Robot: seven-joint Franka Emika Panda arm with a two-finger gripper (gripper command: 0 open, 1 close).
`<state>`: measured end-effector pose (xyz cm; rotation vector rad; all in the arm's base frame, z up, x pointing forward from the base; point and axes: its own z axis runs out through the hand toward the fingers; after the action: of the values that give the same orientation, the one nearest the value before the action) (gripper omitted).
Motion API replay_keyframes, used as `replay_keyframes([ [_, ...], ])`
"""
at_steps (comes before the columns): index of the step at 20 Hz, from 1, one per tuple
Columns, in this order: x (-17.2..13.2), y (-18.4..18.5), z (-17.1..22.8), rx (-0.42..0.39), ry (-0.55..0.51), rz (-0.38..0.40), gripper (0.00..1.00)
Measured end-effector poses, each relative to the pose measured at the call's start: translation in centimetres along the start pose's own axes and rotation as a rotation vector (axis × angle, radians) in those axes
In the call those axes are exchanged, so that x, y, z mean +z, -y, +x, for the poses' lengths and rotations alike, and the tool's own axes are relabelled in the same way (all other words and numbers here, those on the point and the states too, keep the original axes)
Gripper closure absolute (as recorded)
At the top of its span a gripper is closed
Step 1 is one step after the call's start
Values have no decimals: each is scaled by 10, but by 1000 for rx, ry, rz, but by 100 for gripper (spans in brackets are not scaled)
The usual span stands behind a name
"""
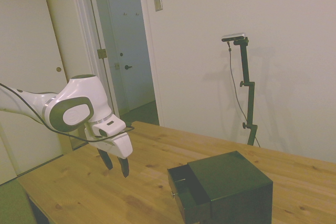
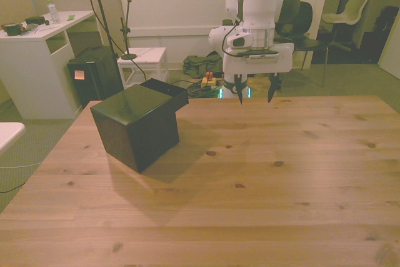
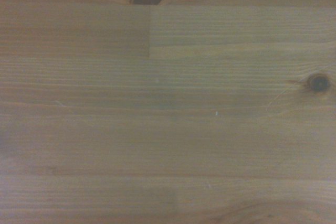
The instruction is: Close the top drawer
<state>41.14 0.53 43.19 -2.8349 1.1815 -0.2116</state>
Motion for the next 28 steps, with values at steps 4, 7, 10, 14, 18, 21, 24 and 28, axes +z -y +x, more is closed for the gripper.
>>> replay_keyframes([
  [4,1,-4,2,55,3,-8,0],
  [7,2,-18,8,140,-13,-11,0],
  [10,-5,-37,23,219,-42,-16,0],
  [14,-12,-67,47,304,-67,-20,0],
  [18,-19,-87,65,355,-80,-14,0],
  [21,-25,-100,77,383,-98,-11,0],
  [24,-29,-108,86,403,-109,-5,0],
  [28,-33,-113,96,413,-116,1,0],
])
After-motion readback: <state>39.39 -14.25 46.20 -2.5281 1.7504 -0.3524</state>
